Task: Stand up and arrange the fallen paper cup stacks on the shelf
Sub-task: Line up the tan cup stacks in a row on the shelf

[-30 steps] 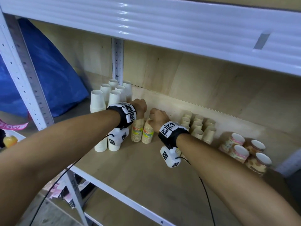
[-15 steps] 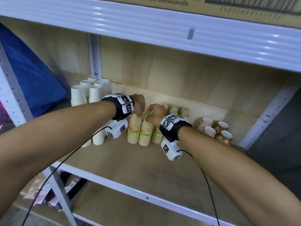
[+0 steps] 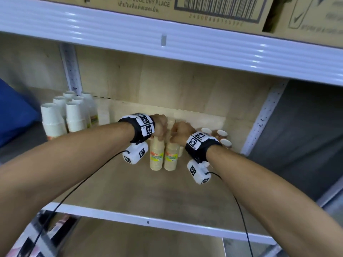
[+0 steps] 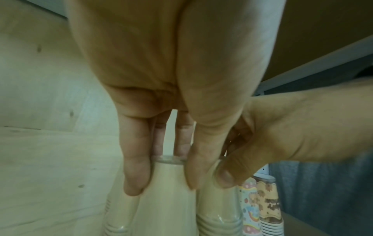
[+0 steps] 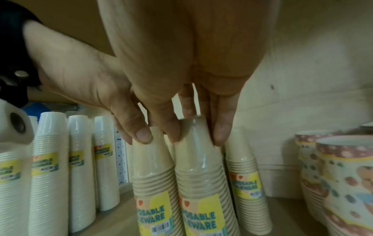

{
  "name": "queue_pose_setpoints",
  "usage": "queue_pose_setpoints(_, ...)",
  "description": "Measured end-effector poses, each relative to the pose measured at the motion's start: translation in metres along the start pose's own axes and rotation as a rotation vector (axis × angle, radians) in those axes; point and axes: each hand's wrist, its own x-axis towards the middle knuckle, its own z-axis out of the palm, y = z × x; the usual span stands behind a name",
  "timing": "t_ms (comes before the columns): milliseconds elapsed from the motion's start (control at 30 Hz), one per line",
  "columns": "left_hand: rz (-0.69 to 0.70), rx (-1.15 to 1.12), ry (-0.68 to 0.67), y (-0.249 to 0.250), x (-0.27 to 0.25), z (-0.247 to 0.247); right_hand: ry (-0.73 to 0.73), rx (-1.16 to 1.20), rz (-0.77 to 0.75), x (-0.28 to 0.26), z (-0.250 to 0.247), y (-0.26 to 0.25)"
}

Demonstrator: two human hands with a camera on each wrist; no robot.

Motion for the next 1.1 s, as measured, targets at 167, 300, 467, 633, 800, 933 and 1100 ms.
queue_pose_setpoints(167,0.038,-0.019,0.011,0.011,0.009,0.009,0.023,-0.003,0.058,-0.001,0.0,0.02)
queue_pose_setpoints(300,0.096,-0.045,-0.011,0.015,0.016,0.013,0.039,-0.043,0.063,0.005,0.004,0.03)
queue_pose_setpoints(467,0.105,-0.107,-0.03,0.01,0.031,0.022,0.072,-0.033,0.074,0.016,0.013,0.042)
queue_pose_setpoints(633,0.113,-0.132,-0.037,0.006,0.042,0.023,0.095,0.042,0.113,0.03,0.018,0.051)
queue_pose_setpoints(800,0.126,-0.138,-0.075,0.004,0.047,0.022,0.092,0.012,0.111,0.041,0.023,0.054)
queue_pose_setpoints(933,0.133,-0.13,-0.09,0.002,0.05,0.02,0.089,0.017,0.1,0.049,0.026,0.055)
queue_pose_setpoints(1100,0.138,-0.13,-0.078,0.003,0.052,0.021,0.095,0.026,0.103,0.052,0.029,0.058)
